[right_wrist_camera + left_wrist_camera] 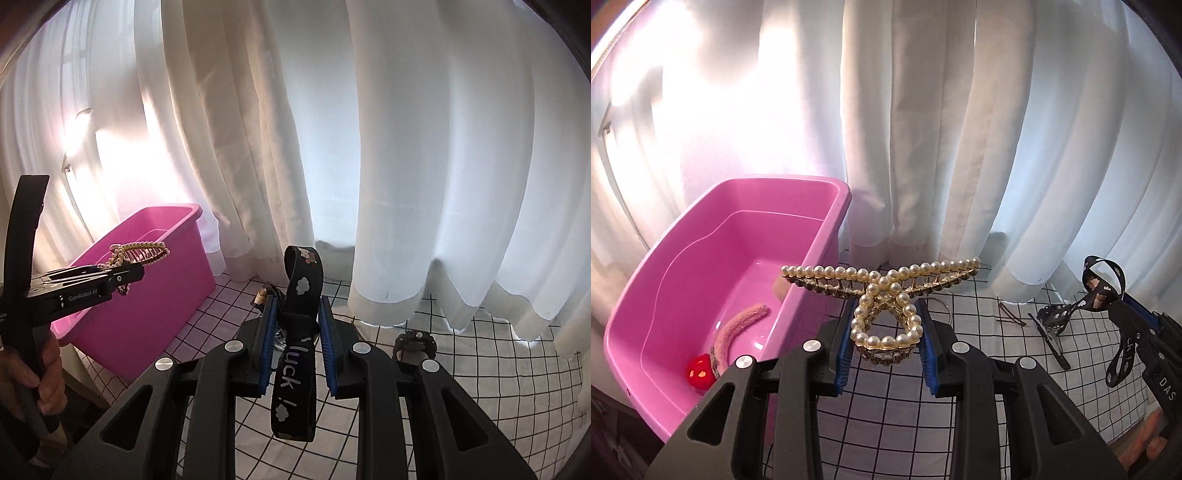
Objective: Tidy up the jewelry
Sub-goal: 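Lift the pearl clip and black strap and carry them over the tub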
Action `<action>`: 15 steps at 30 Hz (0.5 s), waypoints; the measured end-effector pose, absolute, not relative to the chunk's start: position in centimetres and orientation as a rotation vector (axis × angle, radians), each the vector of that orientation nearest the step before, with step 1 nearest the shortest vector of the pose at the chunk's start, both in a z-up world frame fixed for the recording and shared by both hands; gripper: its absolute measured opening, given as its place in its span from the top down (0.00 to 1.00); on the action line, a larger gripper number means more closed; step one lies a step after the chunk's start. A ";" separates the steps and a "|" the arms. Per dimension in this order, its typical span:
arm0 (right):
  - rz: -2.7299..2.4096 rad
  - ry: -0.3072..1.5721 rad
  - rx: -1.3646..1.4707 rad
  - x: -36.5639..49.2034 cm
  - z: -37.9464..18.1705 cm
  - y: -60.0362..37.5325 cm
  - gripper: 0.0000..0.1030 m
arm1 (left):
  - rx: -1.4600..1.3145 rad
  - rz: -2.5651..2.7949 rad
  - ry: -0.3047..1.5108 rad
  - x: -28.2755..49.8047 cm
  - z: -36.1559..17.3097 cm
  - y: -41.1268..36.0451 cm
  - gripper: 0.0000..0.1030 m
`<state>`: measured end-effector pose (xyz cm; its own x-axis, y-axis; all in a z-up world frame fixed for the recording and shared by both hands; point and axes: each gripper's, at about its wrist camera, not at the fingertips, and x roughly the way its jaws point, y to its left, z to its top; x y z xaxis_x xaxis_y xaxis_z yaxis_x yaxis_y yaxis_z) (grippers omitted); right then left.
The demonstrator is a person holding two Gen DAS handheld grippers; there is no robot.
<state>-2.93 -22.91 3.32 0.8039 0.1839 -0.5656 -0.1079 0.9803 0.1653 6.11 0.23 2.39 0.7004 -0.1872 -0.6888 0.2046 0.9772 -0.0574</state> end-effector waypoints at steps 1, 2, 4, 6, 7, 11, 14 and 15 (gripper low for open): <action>0.174 0.604 0.123 -2.6 4.0 -22.3 0.79 | 0.017 -0.209 0.753 6.1 3.0 0.9 0.71; 0.193 0.592 0.119 -2.2 4.5 -21.6 0.79 | 0.011 -0.197 0.741 6.1 3.6 1.5 0.71; 0.230 0.567 0.110 -1.3 5.7 -20.2 0.79 | -0.002 -0.168 0.717 6.0 4.8 3.0 0.71; 0.274 0.551 0.112 -0.3 6.8 -18.7 0.79 | -0.015 -0.137 0.699 6.0 5.6 4.7 0.71; 0.297 0.545 0.116 0.3 7.3 -17.9 0.79 | -0.021 -0.122 0.692 6.0 6.0 5.6 0.71; 0.368 0.519 0.086 2.2 9.0 -14.2 0.79 | -0.027 -0.047 0.663 6.2 7.1 9.2 0.71; 0.423 0.505 0.056 3.7 9.8 -11.0 0.79 | -0.043 0.008 0.666 6.5 7.2 11.9 0.71; 0.443 0.506 0.051 4.3 9.9 -10.0 0.79 | -0.047 0.023 0.668 6.7 7.1 12.7 0.71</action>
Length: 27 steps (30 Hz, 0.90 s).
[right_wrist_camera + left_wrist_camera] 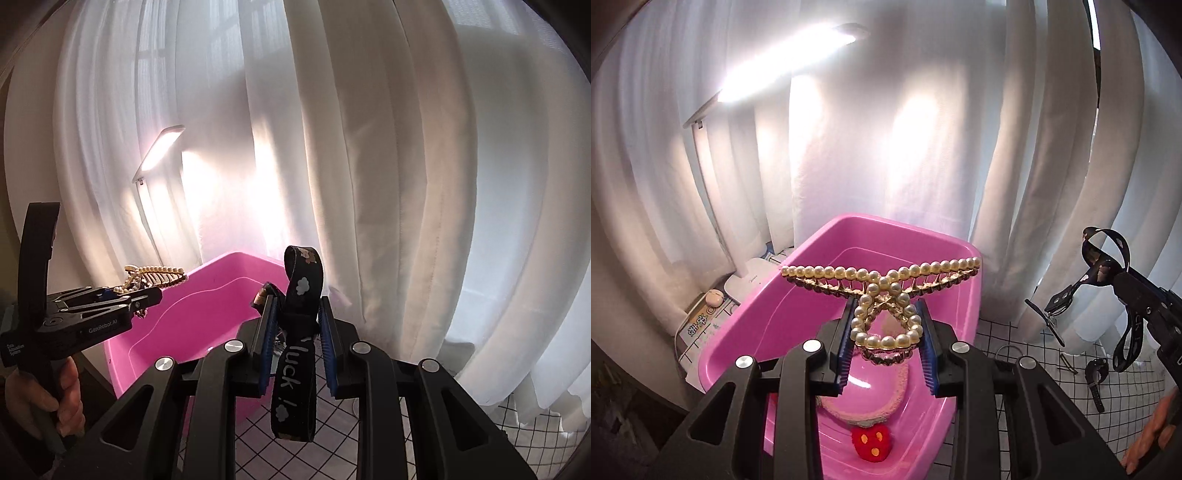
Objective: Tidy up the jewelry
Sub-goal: 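Lift the pearl clip and black strap and carry them over the tub, then open both grippers to drop the clip and strap into the tub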
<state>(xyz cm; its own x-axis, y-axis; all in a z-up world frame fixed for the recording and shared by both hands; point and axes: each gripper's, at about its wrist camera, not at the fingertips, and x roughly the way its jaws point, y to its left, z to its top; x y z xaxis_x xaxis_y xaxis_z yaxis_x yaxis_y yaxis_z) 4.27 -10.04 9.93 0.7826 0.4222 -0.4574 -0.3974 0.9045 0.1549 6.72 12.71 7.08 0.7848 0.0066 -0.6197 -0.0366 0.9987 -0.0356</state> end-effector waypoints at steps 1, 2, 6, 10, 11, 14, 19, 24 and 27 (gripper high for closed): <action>0.460 0.509 0.046 4.8 9.9 -9.0 0.79 | -0.046 0.037 0.674 6.9 6.8 13.4 0.71; 0.474 0.514 0.038 5.4 9.9 -8.0 0.79 | -0.046 0.049 0.681 7.1 6.6 14.1 0.71; 0.528 0.541 0.022 7.5 9.7 -4.2 0.79 | -0.069 0.097 0.708 7.8 5.2 16.8 0.71; 0.555 0.591 0.004 9.8 8.7 -1.2 0.79 | -0.111 0.132 0.753 8.8 3.3 18.9 0.71; 0.559 0.607 -0.001 10.4 8.3 -0.6 0.79 | -0.123 0.139 0.765 9.2 2.9 19.4 0.71; 0.567 0.666 -0.009 12.1 6.8 1.1 0.79 | -0.146 0.157 0.799 10.1 1.7 20.3 0.71; 0.554 0.774 -0.019 14.5 4.4 3.0 0.79 | -0.165 0.175 0.868 11.7 0.0 20.9 0.71; 0.529 0.872 -0.042 16.6 2.4 4.6 0.79 | -0.179 0.189 0.940 12.7 -1.3 21.4 0.71; 0.519 0.915 -0.058 17.6 1.8 5.5 0.78 | -0.180 0.193 0.973 13.0 -2.0 21.8 0.70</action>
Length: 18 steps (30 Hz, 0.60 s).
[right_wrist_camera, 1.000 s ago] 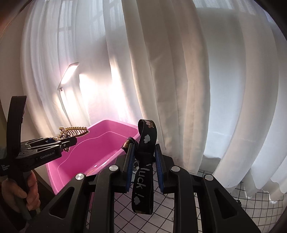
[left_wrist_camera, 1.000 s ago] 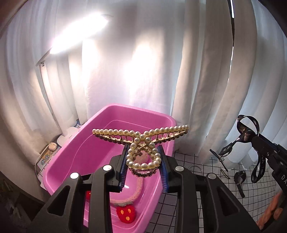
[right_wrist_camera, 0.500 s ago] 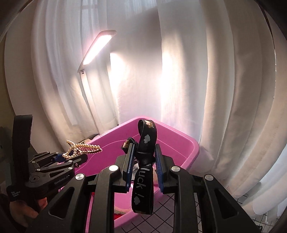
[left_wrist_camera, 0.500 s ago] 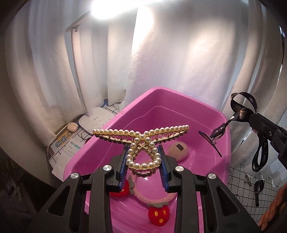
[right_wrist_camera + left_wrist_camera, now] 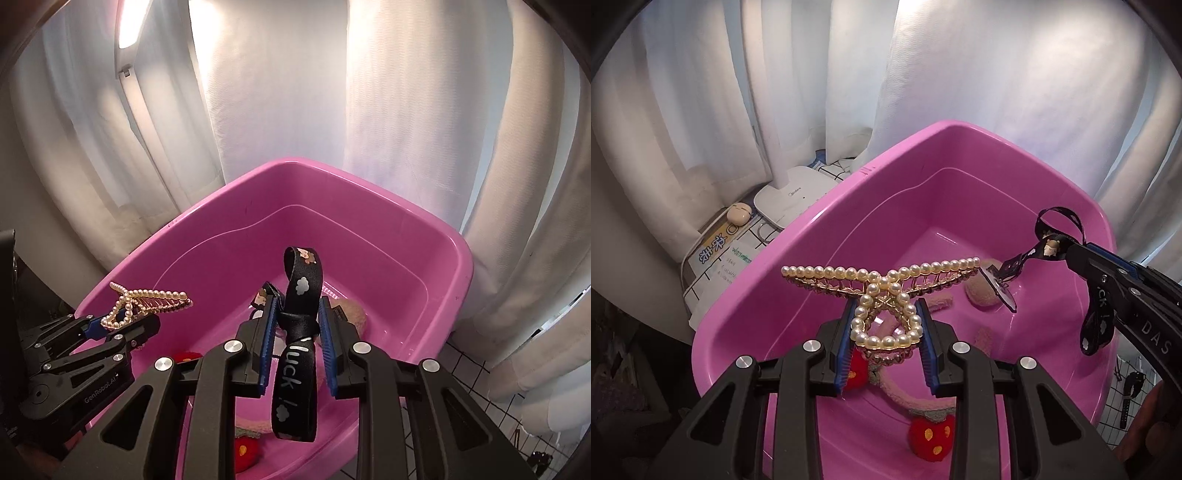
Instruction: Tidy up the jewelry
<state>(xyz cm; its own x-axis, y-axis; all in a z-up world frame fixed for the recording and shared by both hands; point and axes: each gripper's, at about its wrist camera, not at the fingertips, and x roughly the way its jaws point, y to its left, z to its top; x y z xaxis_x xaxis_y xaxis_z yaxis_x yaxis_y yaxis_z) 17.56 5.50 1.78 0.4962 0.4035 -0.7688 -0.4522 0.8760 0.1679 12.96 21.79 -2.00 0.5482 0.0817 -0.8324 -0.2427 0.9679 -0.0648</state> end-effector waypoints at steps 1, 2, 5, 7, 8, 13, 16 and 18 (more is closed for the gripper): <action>0.517 0.928 -0.060 17.9 1.6 5.9 0.78 | -0.180 0.197 0.982 13.0 -2.2 21.9 0.70; 0.506 0.941 -0.064 18.0 1.5 6.0 0.74 | -0.181 0.204 0.990 13.0 -2.3 22.0 0.70; 0.492 0.959 -0.065 18.9 1.8 6.8 0.41 | -0.171 0.237 0.994 13.0 -2.4 22.4 0.50; 0.470 0.948 -0.078 19.1 2.1 7.0 0.41 | -0.169 0.250 0.975 12.8 -1.9 22.6 0.25; 0.463 0.944 -0.083 19.2 2.3 7.0 0.41 | -0.166 0.256 0.963 12.7 -1.7 22.6 0.17; 0.459 0.941 -0.069 18.9 2.3 6.9 0.41 | -0.149 0.269 0.983 13.0 -1.4 22.6 0.10; 0.452 0.936 -0.066 18.5 2.5 6.2 0.41 | -0.157 0.283 0.994 12.7 -1.5 22.6 0.09; 0.452 0.934 -0.052 18.2 2.6 5.8 0.41 | -0.157 0.289 0.993 12.5 -1.4 22.6 0.09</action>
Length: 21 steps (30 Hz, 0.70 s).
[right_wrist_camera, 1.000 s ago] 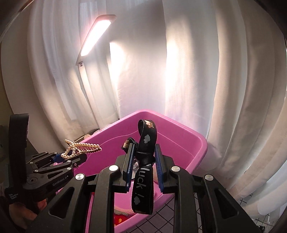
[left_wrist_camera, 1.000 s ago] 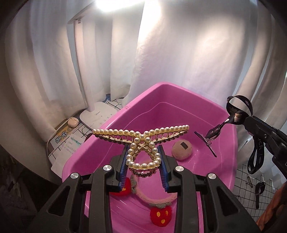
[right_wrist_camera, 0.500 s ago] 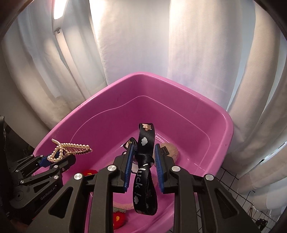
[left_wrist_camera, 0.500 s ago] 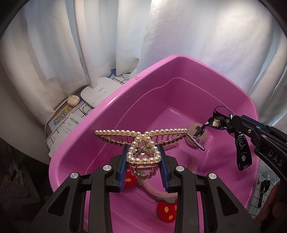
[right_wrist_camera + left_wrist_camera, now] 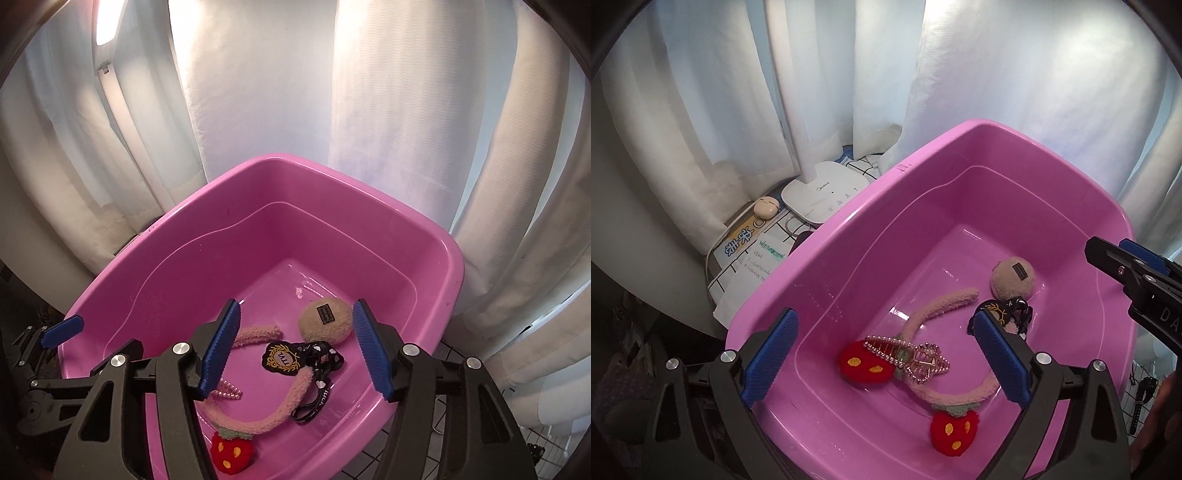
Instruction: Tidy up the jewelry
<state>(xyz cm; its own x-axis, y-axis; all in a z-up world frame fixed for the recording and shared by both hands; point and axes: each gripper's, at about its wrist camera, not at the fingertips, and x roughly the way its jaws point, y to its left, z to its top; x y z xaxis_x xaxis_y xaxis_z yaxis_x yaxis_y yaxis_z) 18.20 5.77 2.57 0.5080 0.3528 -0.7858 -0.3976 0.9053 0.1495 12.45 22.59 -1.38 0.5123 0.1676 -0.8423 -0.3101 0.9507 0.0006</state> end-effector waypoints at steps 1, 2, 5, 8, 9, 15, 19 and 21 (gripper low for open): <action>0.451 0.933 -0.044 18.0 2.7 5.4 0.41 | -0.155 0.291 0.992 12.3 -1.3 22.5 0.09; 0.448 0.930 -0.035 17.8 2.7 5.1 0.41 | -0.150 0.293 0.989 12.2 -1.1 22.3 0.09; 0.436 0.914 -0.010 16.9 3.1 4.0 0.41 | -0.134 0.288 0.971 11.6 -0.4 21.8 0.08; 0.436 0.888 0.008 15.5 3.7 3.0 0.40 | -0.121 0.282 0.938 10.7 0.4 21.1 0.07; 0.436 0.877 0.015 14.9 3.9 2.5 0.40 | -0.116 0.274 0.929 10.4 0.6 20.8 0.07; 0.408 0.831 0.103 11.4 4.6 -1.8 0.39 | -0.084 0.210 0.896 9.0 1.9 18.3 0.07; 0.368 0.799 0.152 8.6 4.8 -6.1 0.39 | -0.089 0.163 0.871 8.1 3.0 16.7 0.07; 0.331 0.786 0.166 6.7 4.5 -8.8 0.39 | -0.106 0.120 0.862 7.5 3.4 15.7 0.07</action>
